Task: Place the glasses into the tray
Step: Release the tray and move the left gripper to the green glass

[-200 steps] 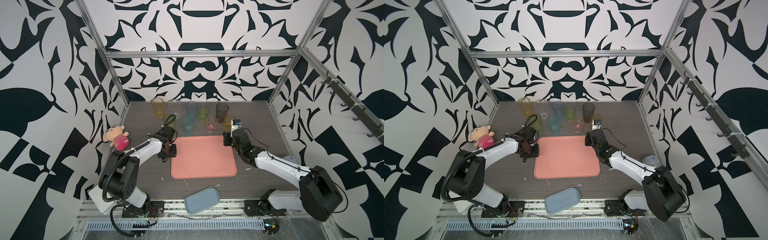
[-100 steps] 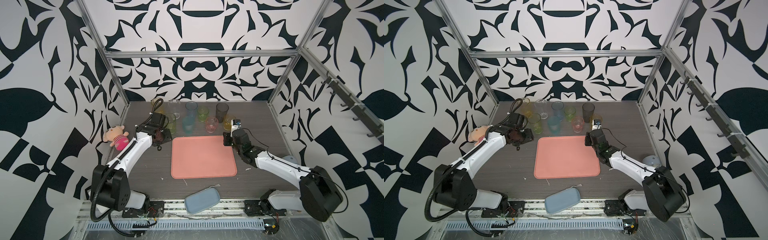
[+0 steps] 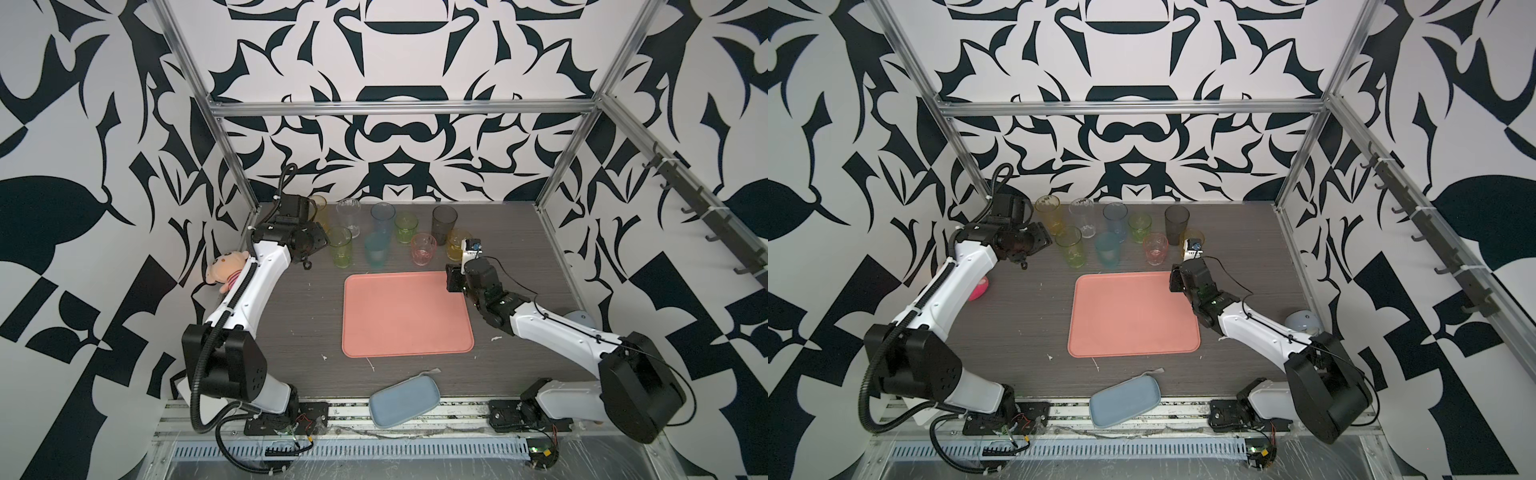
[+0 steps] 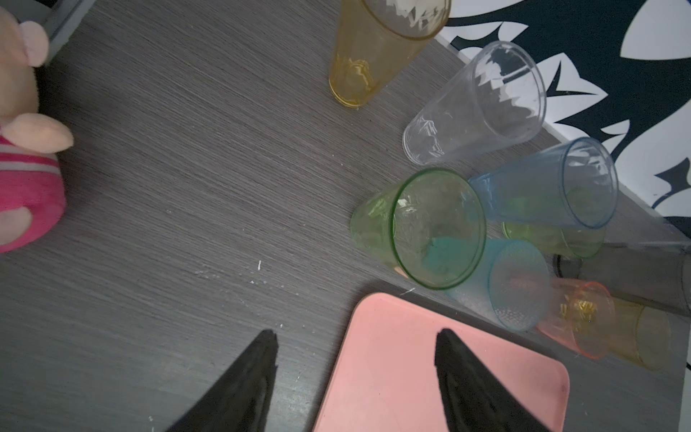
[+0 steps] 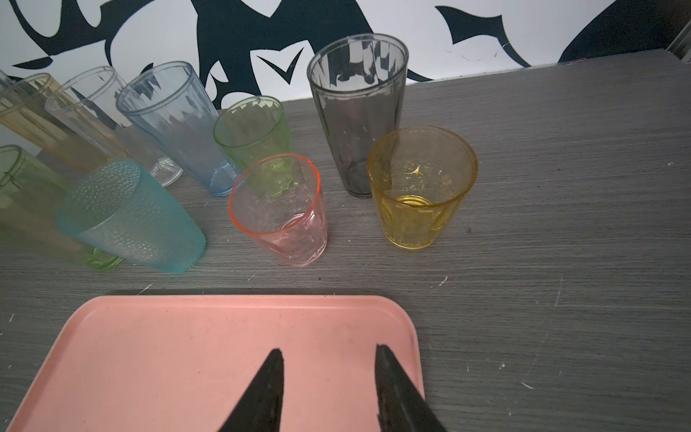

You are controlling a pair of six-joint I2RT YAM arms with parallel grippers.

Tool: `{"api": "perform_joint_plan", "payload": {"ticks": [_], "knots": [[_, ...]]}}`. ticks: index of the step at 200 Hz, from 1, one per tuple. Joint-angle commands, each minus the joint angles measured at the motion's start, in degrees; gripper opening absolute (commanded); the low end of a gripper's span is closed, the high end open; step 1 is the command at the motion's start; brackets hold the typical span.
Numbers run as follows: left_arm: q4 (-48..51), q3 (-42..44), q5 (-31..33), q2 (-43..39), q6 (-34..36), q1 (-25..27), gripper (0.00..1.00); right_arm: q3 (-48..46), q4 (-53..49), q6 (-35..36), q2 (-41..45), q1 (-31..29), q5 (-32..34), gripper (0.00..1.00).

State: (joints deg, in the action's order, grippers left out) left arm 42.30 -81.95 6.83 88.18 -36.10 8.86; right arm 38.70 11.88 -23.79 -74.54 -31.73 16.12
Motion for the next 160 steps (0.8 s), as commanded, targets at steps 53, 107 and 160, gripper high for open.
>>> {"api": "perform_joint_plan", "payload": {"ticks": [53, 107, 160], "knots": [[3.0, -8.5, -2.1, 9.8, -1.1, -0.7, 0.7, 0.9, 1.6, 0.2, 1.0, 0.1, 0.0, 0.43], [4.0, -10.6, -4.5, 14.5, -0.5, -0.7, 0.64, 1.8, 0.8, 0.2, -0.1, 0.1, -0.3, 0.43], [4.1, -10.8, -5.3, 16.4, 1.5, -0.6, 0.57, 2.2, 0.4, 0.1, -0.5, 0.1, -0.4, 0.43]]}}
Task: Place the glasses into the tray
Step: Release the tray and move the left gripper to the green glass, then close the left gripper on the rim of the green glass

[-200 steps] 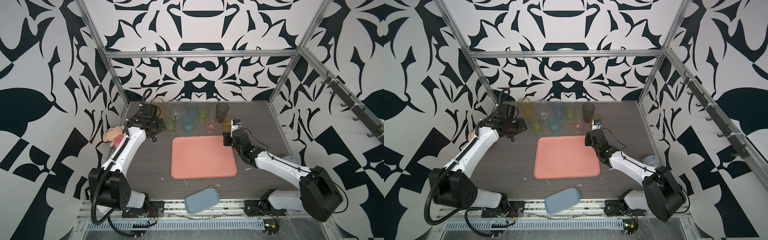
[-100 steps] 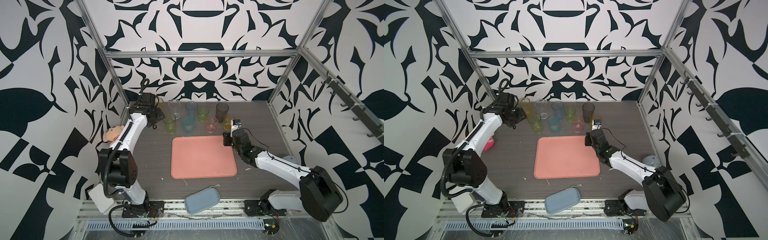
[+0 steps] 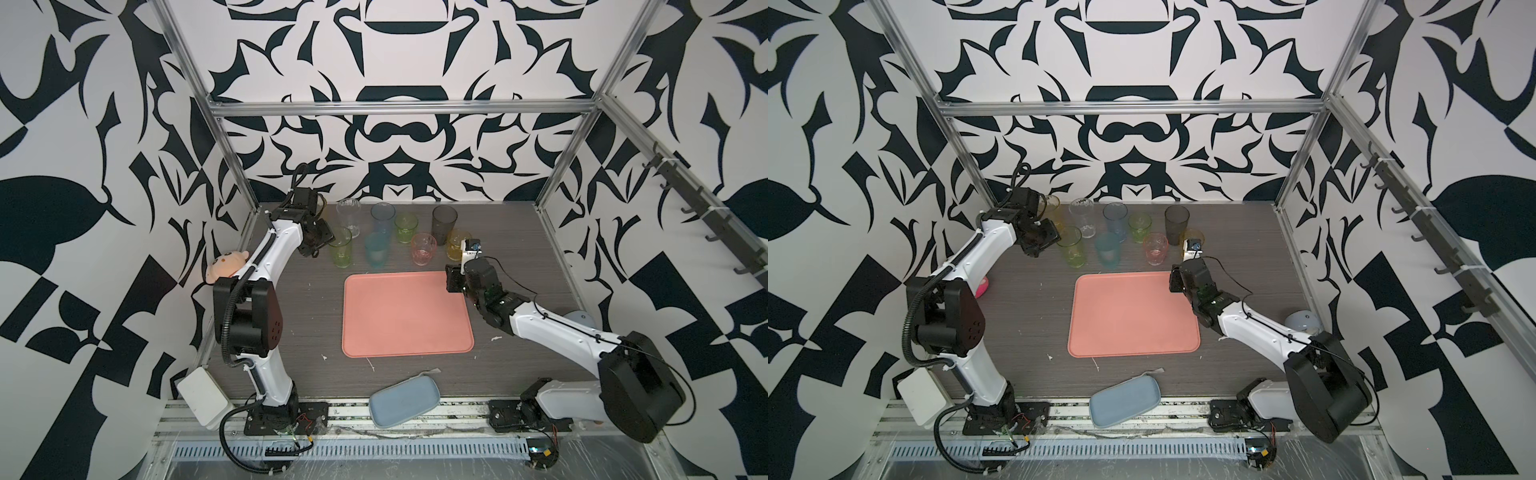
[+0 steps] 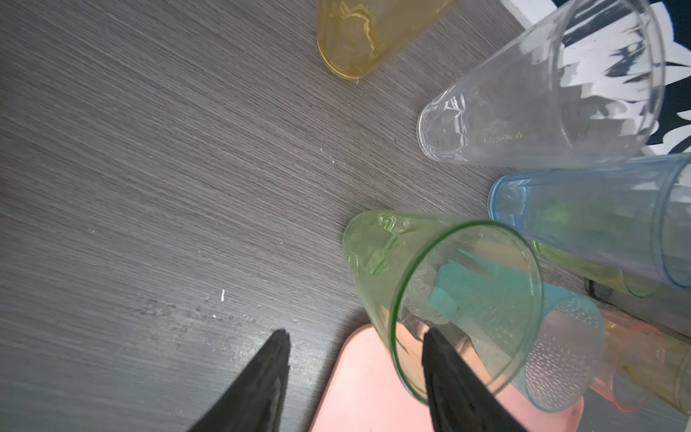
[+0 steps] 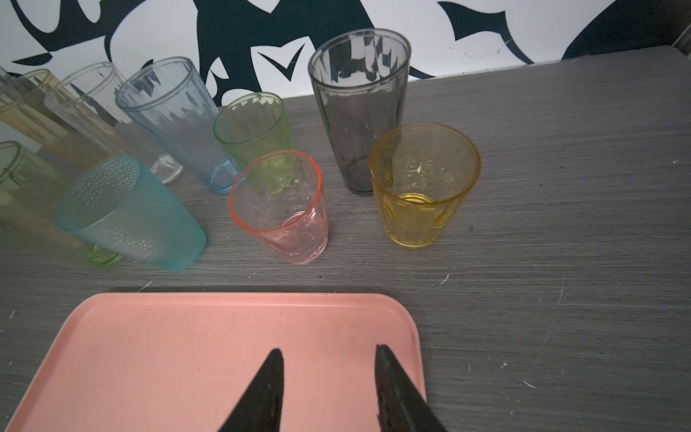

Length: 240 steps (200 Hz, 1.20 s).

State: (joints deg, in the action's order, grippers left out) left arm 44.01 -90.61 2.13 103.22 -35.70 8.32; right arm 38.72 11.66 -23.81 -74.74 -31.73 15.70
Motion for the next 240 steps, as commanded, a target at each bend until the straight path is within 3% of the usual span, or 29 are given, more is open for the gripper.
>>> {"api": "perform_joint_plan", "payload": {"ticks": [1, 102, 216, 240], "knots": [[2.4, -2.1, -0.6, 1.3, 1.1, -0.1, 0.57, 2.2, 0.6, 0.1, -0.3, 0.1, -0.1, 0.43], [4.3, -2.4, -0.5, 4.3, 4.0, 0.3, 0.29, 3.3, -0.6, -0.1, -1.5, 0.0, 0.2, 0.43], [3.6, -1.6, 0.1, 3.7, 5.0, 0.4, 0.11, 4.2, -1.6, -0.5, -2.5, 0.0, 0.2, 0.43], [5.4, -1.5, 3.1, 1.9, 6.2, 0.9, 0.08, 4.3, -1.7, -0.5, -2.4, 0.0, 0.3, 0.43]]}}
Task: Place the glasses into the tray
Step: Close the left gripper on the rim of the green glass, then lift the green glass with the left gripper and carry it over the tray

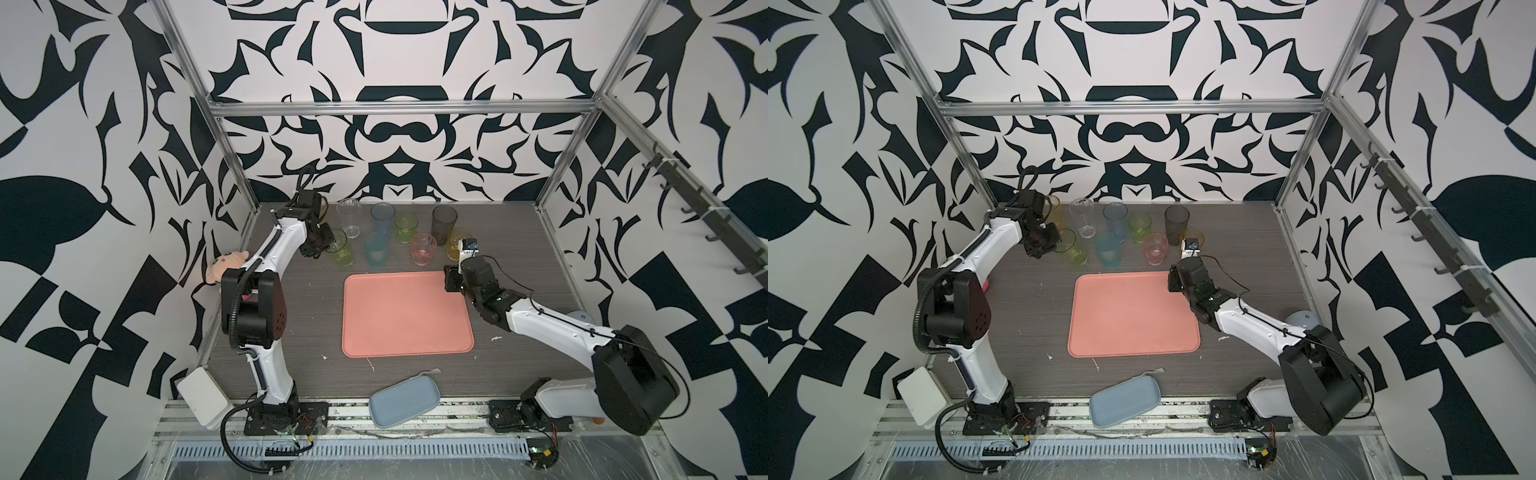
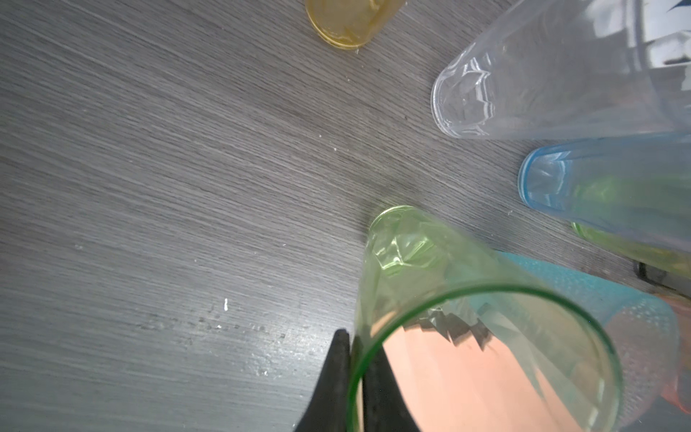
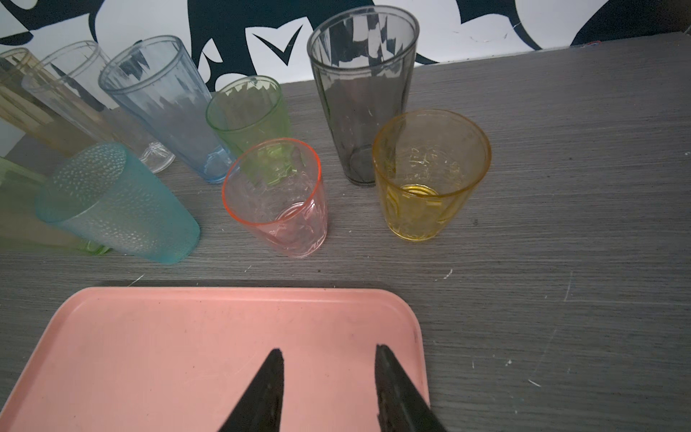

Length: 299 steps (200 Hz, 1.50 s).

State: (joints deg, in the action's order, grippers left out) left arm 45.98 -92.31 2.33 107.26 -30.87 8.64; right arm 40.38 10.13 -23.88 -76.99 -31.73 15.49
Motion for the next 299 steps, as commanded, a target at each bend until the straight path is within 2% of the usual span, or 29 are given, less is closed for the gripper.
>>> {"api": "perform_joint_plan", "payload": {"ticks": [1, 52, 106, 167, 224, 299], "knots": [[3.6, 0.1, 3.0, -2.2, 1.4, 0.6, 0.08, 2.6, -0.1, -0.4, -0.2, 0.0, 0.4, 0.43], [9.8, 1.2, 11.2, -8.7, 3.2, 3.8, 0.06, 2.6, -0.1, -0.5, -0.3, 0.0, 0.4, 0.43], [15.6, 2.0, 12.0, -14.4, 3.8, 5.9, 0.03, 2.7, -0.2, -0.6, -0.4, 0.0, 0.3, 0.43], [20.1, 2.8, 9.3, -18.1, 3.0, 7.8, 0.03, 2.6, -0.3, -0.6, -0.4, 0.0, 0.3, 0.43], [19.5, 3.1, 2.1, -16.7, 4.1, 9.0, 0.03, 2.9, -0.4, -0.6, -0.8, 0.0, 0.2, 0.43], [19.6, 2.3, 2.1, -13.2, 4.1, 11.0, 0.03, 3.1, -0.4, -0.6, -1.4, 0.1, 0.2, 0.43]]}}
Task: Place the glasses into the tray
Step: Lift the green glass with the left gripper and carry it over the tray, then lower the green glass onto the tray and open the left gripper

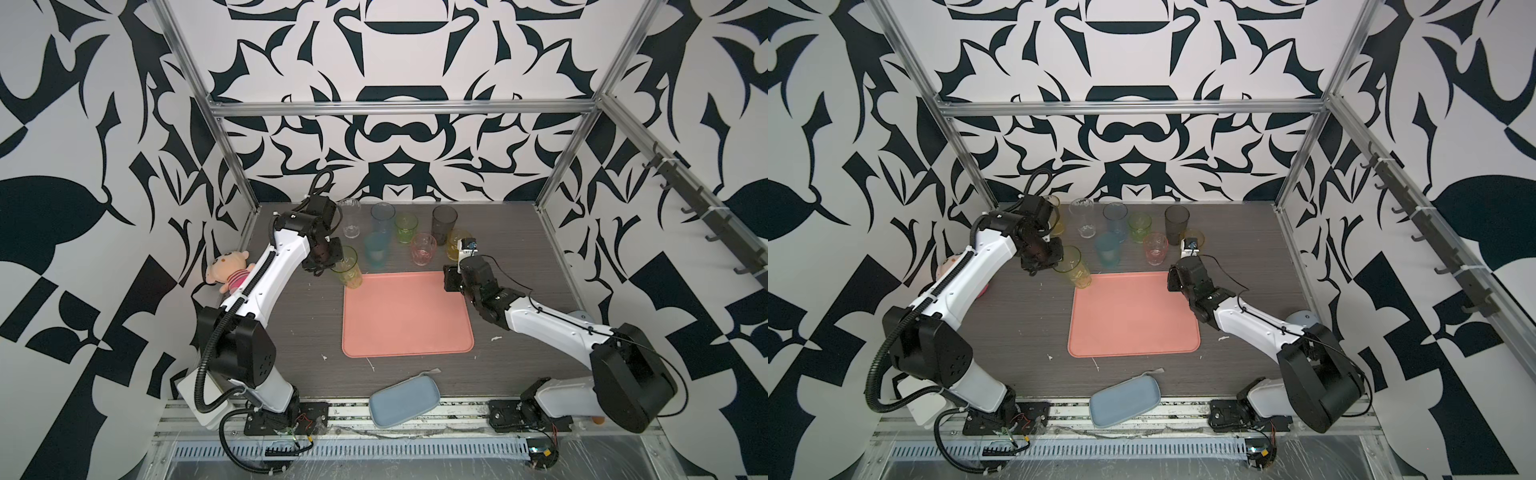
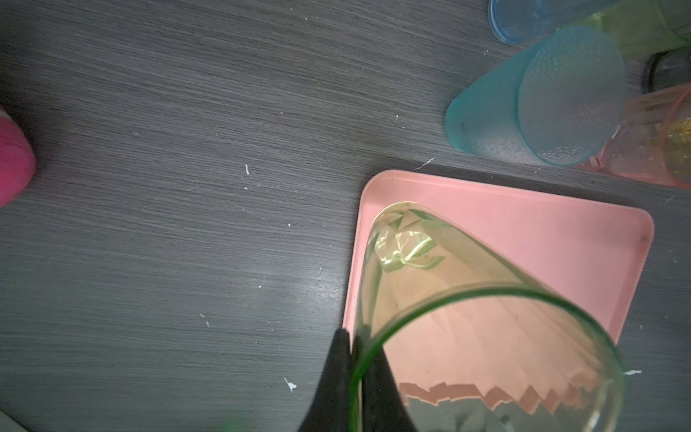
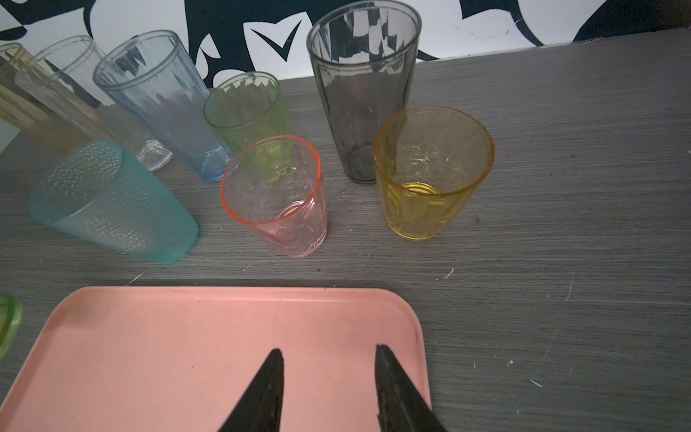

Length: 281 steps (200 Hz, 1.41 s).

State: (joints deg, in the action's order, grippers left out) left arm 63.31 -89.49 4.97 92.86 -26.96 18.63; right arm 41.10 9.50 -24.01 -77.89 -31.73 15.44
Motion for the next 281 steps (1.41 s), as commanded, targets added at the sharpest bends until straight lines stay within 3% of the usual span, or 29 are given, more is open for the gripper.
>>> {"api": "perform_joint_plan", "payload": {"ticks": [1, 281], "knots": [[2.3, -0.6, -0.6, 1.2, 0.2, 1.0, 0.03, 2.4, 0.2, -0.5, -0.6, 0.1, 0.2, 0.43], [5.4, -9.3, 7.5, 15.4, -1.6, 6.8, 0.04, 3.7, -1.3, -0.7, -1.7, 0.0, -0.2, 0.43]]}}
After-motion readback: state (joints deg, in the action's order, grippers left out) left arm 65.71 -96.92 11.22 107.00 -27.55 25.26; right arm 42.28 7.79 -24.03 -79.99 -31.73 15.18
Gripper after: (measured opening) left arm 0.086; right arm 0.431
